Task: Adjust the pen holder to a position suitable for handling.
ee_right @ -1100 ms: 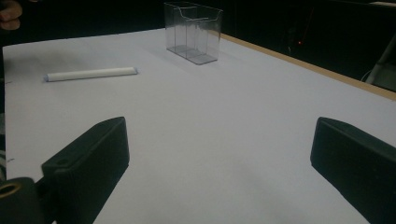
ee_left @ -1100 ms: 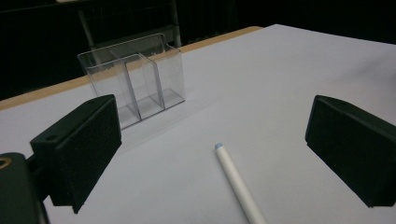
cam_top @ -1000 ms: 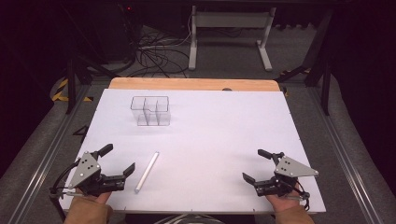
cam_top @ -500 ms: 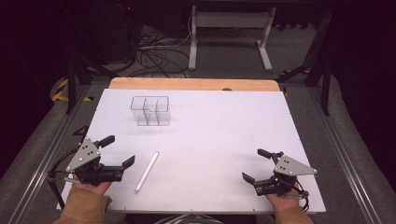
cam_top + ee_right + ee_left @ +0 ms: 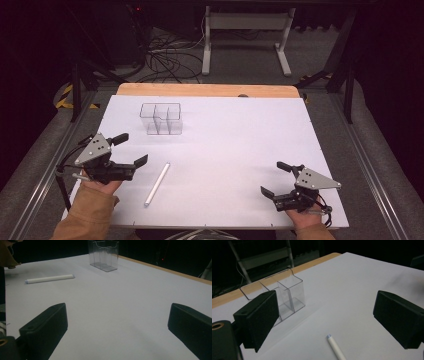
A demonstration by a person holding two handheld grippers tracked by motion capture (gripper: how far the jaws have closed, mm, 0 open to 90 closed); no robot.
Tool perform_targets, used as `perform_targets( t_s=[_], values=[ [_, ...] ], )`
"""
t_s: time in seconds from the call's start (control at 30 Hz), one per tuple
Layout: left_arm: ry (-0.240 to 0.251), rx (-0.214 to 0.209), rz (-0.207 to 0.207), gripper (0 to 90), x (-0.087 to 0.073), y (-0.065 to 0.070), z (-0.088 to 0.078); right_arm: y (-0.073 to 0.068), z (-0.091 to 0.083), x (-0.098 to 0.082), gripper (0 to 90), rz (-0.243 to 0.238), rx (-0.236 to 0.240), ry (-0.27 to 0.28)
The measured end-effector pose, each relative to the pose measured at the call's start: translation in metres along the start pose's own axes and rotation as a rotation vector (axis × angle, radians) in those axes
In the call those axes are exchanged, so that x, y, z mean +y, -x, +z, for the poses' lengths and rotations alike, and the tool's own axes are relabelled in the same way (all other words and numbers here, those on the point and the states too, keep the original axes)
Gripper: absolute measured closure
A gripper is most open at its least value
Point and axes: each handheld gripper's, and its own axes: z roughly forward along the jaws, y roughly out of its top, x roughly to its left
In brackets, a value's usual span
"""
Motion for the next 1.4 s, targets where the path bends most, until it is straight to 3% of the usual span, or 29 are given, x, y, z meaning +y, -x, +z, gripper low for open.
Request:
perform_targets(
  t_s=[0.23,0.33,0.7,0.8,0.87,1.1,1.27,1.4],
  values=[
    [0.03,-0.052,-0.015,11.8,0.003,-0.003,0.008,0.0,0.0,0.0,3.4,-0.003,0.01,-0.001],
    [0.028,-0.063,0.011,14.6,0.005,-0.004,0.01,0.0,0.001,-0.001,3.4,-0.002,0.013,-0.001],
    [-0.122,-0.122,0.153,22.3,0.026,-0.022,0.027,0.0,0.001,-0.001,3.4,-0.004,0.023,0.002],
    [-0.189,-0.135,0.128,22.7,0.033,-0.031,0.034,-0.001,0.002,-0.001,3.4,-0.001,0.03,-0.004],
    [-0.22,-0.118,0.132,22.5,0.037,-0.034,0.039,-0.001,0.003,-0.001,3.4,-0.002,0.035,-0.004],
    [-0.273,-0.114,0.18,22.7,0.045,-0.043,0.057,-0.001,0.003,-0.002,3.4,-0.002,0.041,-0.006],
    [-0.338,-0.153,0.157,24.4,0.05,-0.051,0.072,-0.001,0.004,-0.002,3.4,-0.001,0.046,-0.007],
    [-0.356,-0.155,0.18,26.5,0.054,-0.053,0.08,-0.001,0.004,-0.002,3.4,0.0,0.053,-0.009]
  ],
)
